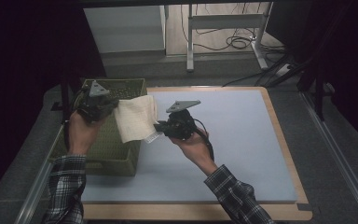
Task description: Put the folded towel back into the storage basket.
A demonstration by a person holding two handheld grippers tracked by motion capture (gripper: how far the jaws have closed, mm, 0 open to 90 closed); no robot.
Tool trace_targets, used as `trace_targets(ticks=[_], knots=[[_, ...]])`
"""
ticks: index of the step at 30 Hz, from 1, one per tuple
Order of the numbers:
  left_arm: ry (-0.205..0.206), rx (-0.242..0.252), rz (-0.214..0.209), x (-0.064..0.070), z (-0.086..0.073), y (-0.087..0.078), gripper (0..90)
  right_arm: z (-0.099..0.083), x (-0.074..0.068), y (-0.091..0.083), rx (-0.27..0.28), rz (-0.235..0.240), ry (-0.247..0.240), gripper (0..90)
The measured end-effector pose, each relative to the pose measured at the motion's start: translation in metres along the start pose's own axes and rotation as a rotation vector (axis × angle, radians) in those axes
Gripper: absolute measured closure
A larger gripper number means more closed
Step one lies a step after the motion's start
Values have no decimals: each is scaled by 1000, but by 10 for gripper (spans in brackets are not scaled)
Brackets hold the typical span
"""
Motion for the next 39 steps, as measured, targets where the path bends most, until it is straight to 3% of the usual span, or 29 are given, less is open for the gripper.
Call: trace_targets(ticks=[7, 19, 27, 39], knots=[[-36, -9, 32, -22, -18, -7, 820, 12, -20, 28, 2, 17, -9, 813], [-72, -22, 54, -44, -45, -13, 819, 23, -55, 64, -11, 42, -24, 810], [-83, -35, 48, -50, -66, -11, 817, 22, -76, 89, -46, 57, -31, 805], [-87, -65, 13, -49, -88, 4, 814, 11, -88, 107, -115, 62, -11, 802]])
Point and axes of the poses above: each handheld gripper's, and its own axes: y roughly forward along the jaws, z roughly out of its top, x roughly to its right, the point moved 7 cm from there along y, roughly forward along the jaws, and after that the axes turned 8 degrees about -x, right-handed, at the moved point
